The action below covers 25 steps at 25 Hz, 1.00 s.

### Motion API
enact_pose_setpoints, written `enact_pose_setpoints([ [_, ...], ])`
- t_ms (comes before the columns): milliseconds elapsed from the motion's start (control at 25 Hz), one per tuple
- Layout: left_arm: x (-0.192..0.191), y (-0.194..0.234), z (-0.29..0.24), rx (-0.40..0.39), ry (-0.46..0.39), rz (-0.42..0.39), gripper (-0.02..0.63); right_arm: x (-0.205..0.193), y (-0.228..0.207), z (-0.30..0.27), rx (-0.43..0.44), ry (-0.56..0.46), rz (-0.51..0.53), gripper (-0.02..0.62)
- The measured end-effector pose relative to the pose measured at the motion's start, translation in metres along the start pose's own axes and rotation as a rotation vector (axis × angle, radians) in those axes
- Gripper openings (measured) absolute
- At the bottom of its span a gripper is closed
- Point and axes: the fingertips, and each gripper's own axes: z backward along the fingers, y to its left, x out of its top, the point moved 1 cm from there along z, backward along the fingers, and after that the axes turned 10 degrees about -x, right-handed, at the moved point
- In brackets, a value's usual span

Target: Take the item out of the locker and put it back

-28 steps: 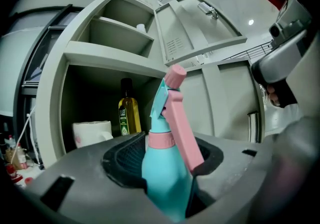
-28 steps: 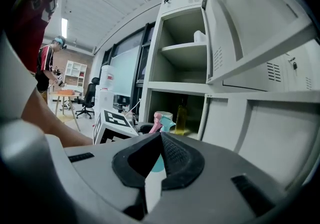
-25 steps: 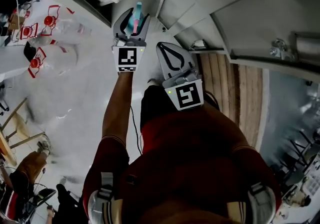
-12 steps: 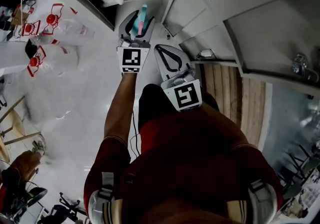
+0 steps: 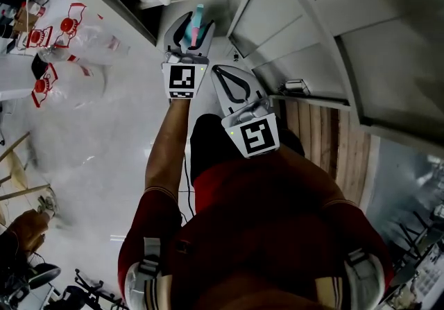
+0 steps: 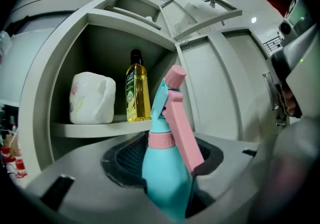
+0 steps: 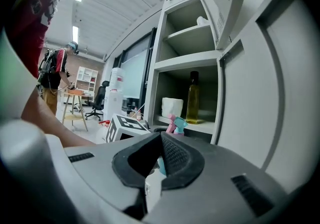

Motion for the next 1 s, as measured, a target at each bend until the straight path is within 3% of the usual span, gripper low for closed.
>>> enact_pose_setpoints([
  [1000, -0.052, 0.014, -0.050, -0.011, -0.069, 0.003, 0.219, -0.059, -0.004, -0.024, -0.022, -0.052, -0.051, -0.003],
])
